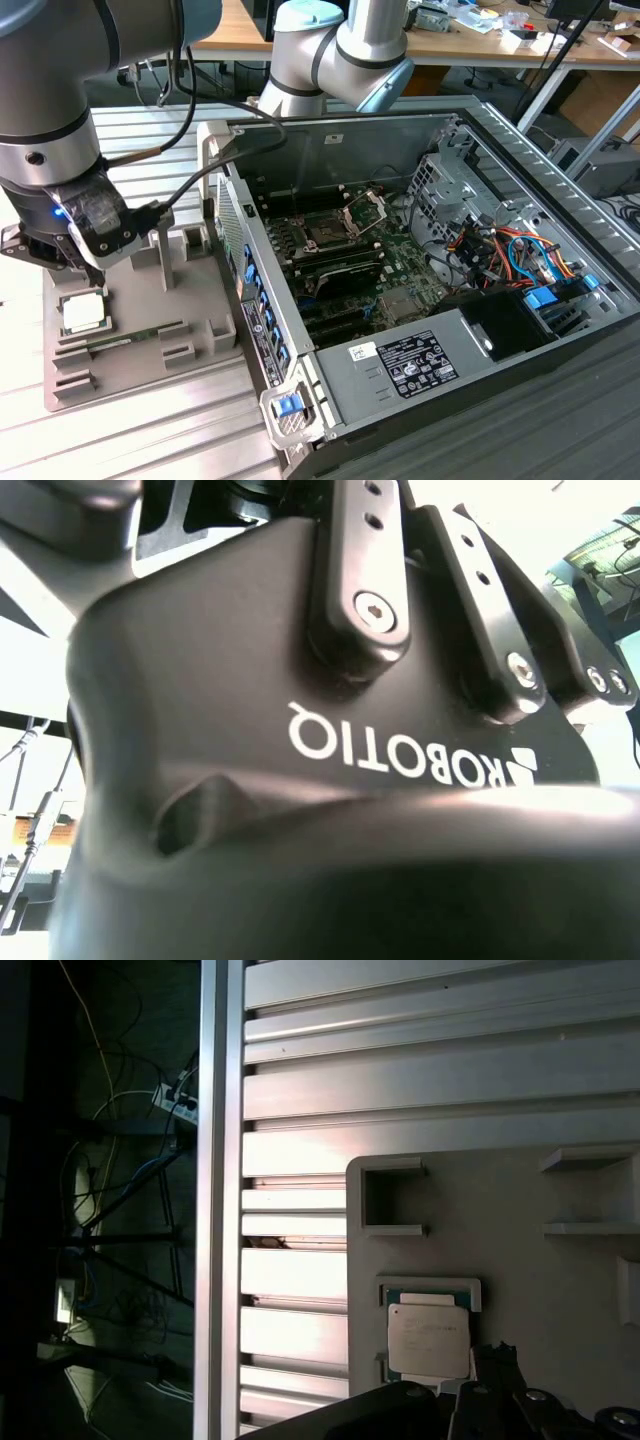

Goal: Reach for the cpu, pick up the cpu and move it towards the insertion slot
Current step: 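Pick up the cpu and move it towards the insertion slot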

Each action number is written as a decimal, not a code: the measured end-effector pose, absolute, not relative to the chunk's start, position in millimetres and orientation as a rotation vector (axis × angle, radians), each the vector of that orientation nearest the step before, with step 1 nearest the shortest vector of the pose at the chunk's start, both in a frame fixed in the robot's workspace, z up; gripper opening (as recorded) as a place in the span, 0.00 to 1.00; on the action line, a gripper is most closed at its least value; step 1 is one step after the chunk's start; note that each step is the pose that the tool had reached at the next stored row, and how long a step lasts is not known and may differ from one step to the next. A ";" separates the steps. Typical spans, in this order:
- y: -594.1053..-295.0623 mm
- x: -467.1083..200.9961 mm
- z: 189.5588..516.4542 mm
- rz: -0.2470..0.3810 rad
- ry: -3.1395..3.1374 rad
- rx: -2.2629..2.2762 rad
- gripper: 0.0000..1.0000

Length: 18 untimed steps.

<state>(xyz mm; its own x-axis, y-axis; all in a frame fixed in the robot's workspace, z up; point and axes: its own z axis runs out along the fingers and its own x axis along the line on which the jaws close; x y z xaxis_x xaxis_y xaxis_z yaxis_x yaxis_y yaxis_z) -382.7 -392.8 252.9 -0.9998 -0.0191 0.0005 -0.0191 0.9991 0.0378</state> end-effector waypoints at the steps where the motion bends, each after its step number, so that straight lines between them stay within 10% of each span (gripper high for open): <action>1: -392.9 -382.7 252.8 -0.059 -3.140 0.030 0.10; 18: -392.9 -382.7 249.1 -0.059 -3.140 0.030 0.10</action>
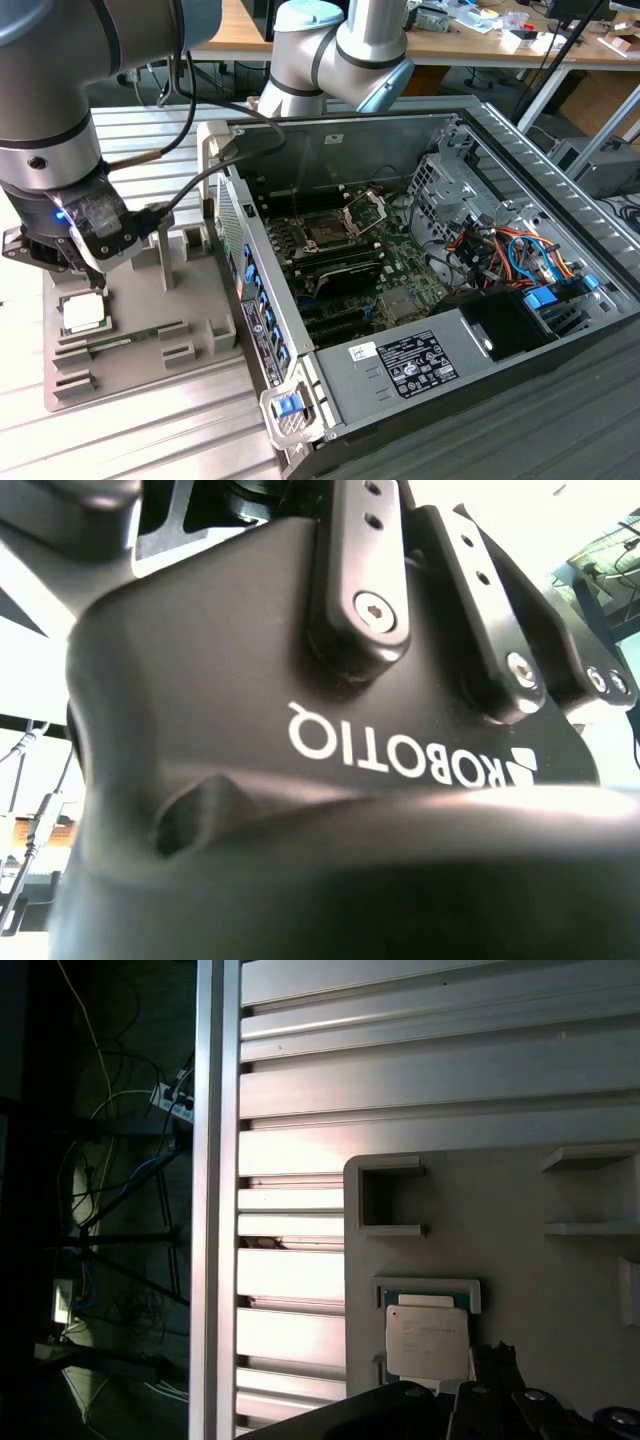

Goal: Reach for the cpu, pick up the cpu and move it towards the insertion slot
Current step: 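Pick up the cpu and move it towards the insertion slot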

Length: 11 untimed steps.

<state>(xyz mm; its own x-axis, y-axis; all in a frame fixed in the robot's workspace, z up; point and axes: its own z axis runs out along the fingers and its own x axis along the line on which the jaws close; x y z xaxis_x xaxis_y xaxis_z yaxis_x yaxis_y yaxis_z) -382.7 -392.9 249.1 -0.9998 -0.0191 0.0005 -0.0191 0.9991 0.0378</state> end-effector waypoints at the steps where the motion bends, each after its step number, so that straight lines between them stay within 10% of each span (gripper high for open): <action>1: -392.9 -382.7 248.8 -0.059 -3.140 0.030 0.10; 11: -392.8 -382.7 247.2 -0.059 -3.140 0.030 0.10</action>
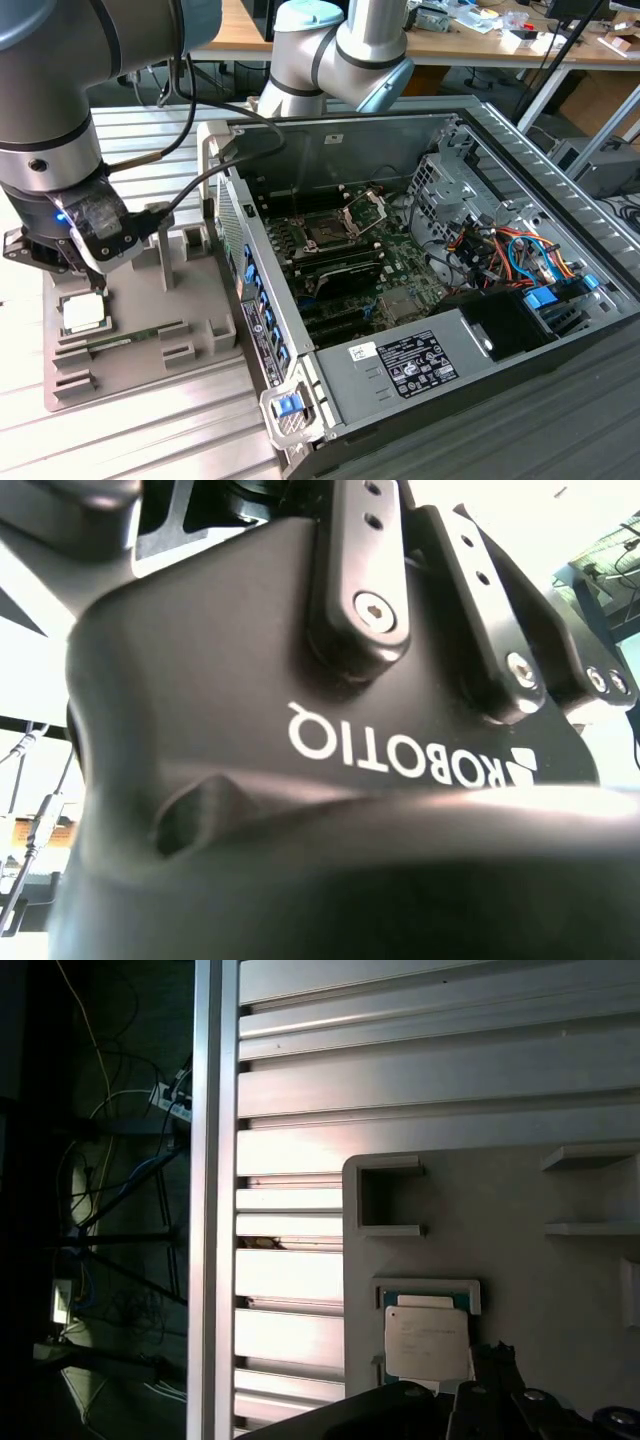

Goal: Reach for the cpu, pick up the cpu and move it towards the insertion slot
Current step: 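Pick up the cpu and move it towards the insertion slot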

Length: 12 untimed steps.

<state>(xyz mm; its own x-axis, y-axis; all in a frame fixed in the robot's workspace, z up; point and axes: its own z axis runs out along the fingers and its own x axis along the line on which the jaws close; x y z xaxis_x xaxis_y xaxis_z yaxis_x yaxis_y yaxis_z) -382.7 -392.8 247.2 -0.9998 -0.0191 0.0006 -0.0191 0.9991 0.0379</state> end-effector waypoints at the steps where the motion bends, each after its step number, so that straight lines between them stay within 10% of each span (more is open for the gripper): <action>1: -392.9 -382.9 246.0 -0.059 -3.140 0.030 0.10; 12: -392.9 -383.3 242.8 -0.059 -3.140 0.030 0.10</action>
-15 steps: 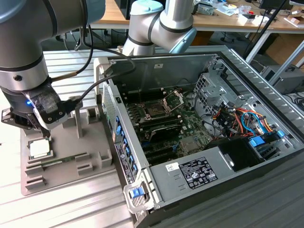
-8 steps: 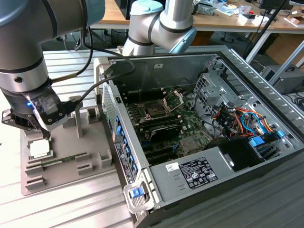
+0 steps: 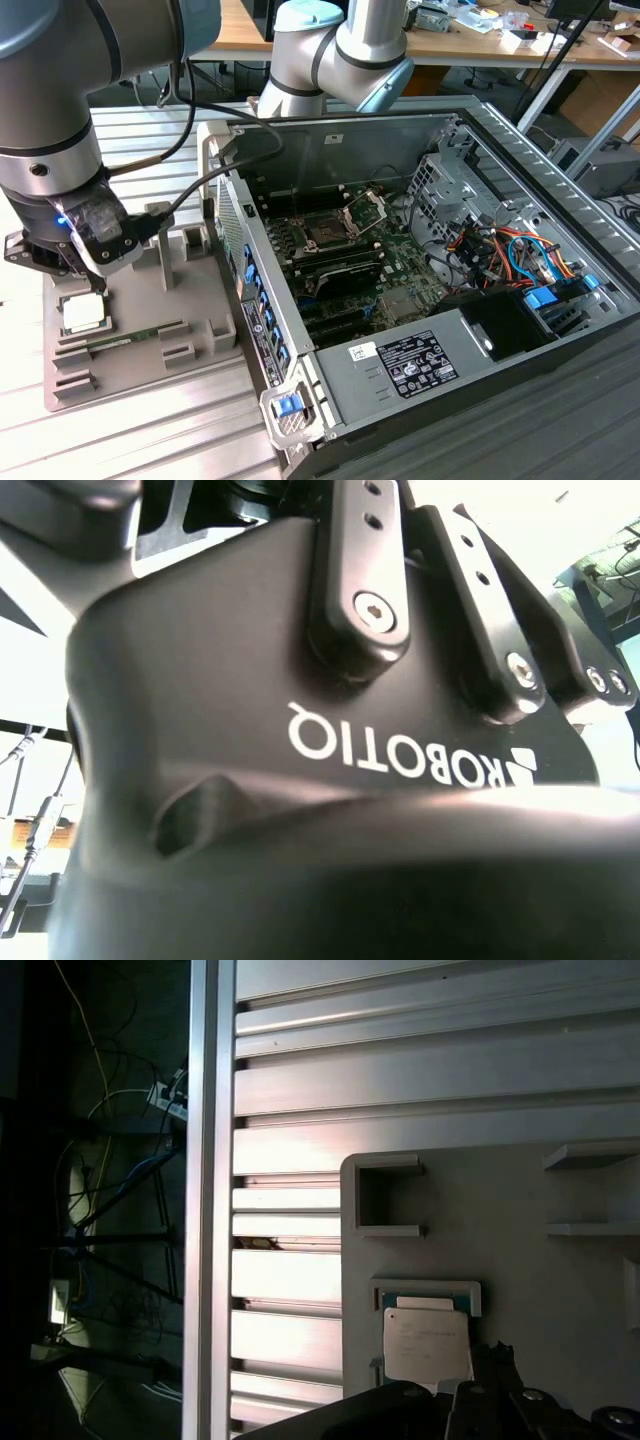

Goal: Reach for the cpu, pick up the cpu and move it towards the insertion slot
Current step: 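Pick up the cpu and move it towards the insertion slot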

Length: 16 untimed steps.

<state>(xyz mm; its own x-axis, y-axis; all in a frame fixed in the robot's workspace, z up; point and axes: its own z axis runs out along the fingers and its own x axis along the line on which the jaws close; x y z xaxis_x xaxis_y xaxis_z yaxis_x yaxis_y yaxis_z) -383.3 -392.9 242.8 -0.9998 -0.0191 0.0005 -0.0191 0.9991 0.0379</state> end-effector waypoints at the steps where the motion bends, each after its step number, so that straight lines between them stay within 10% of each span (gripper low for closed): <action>1: -392.9 -383.3 242.5 -0.059 -3.140 0.030 0.10; 16: -392.9 -383.5 238.5 -0.059 -3.140 0.030 0.10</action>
<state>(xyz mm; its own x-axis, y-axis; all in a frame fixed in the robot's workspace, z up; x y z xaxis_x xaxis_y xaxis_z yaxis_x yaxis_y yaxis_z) -383.5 -392.9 238.5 -0.9998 -0.0191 0.0006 -0.0191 0.9991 0.0378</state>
